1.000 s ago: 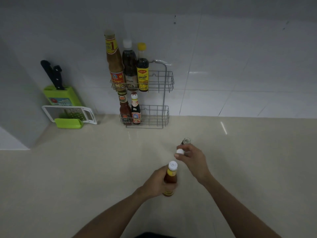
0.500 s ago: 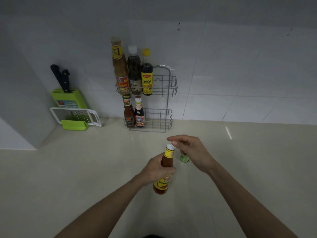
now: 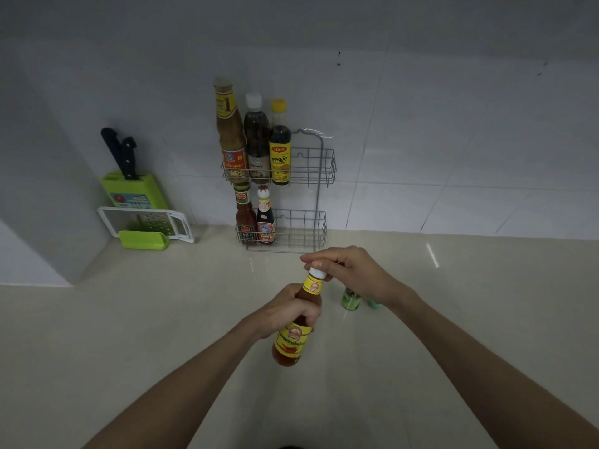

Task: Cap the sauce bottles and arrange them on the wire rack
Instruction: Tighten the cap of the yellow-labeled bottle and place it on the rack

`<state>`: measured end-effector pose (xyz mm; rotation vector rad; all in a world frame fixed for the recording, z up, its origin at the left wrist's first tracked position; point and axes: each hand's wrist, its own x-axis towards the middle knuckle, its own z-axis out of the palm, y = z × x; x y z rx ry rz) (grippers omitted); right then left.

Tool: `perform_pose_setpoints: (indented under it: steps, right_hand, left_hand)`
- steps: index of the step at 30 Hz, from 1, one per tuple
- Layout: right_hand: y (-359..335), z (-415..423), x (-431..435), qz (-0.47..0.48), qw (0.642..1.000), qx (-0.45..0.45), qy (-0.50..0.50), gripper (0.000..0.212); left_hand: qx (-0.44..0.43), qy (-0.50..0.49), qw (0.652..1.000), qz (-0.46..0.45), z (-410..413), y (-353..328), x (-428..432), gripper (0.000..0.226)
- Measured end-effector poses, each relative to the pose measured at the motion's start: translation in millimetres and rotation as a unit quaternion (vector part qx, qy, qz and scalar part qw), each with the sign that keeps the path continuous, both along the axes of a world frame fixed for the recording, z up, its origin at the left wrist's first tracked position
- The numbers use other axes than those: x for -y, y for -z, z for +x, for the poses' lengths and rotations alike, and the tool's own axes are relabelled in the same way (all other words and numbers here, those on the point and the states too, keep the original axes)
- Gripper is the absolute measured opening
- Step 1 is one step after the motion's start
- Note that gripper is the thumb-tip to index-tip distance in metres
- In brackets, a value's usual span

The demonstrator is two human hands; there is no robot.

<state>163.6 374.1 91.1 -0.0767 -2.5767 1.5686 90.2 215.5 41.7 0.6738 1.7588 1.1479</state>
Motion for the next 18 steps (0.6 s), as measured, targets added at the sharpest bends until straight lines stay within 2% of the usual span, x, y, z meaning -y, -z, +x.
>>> perform_pose_setpoints:
  steps: [4, 7, 10, 13, 16, 18]
  right_hand:
    - [-1, -2, 5, 0.055, 0.998, -0.029, -0.006, 0.024]
    - [-3, -4, 8, 0.176, 0.981, -0.08, -0.021, 0.028]
    - [-6, -6, 6, 0.355, 0.929, -0.089, -0.045, 0.052]
    - [-4, -8, 4, 0.481, 0.87, -0.109, 0.0, 0.058]
    - [-1, -5, 6, 0.498, 0.857, -0.135, 0.014, 0.045]
    - [-2, -6, 8, 0.461, 0.879, -0.12, 0.01, 0.034]
  left_hand:
    - [0.04, 0.05, 0.998, 0.006, -6, -5, 6, 0.024]
    - [0.059, 0.075, 0.995, 0.014, -8, -7, 7, 0.027]
    - [0.038, 0.079, 0.996, -0.002, -6, -9, 6, 0.027]
    - [0.018, 0.057, 0.998, -0.017, -6, -9, 7, 0.024]
    - [0.004, 0.058, 0.998, -0.026, -7, -10, 9, 0.025]
    - [-0.007, 0.058, 0.998, -0.034, -8, -13, 10, 0.025]
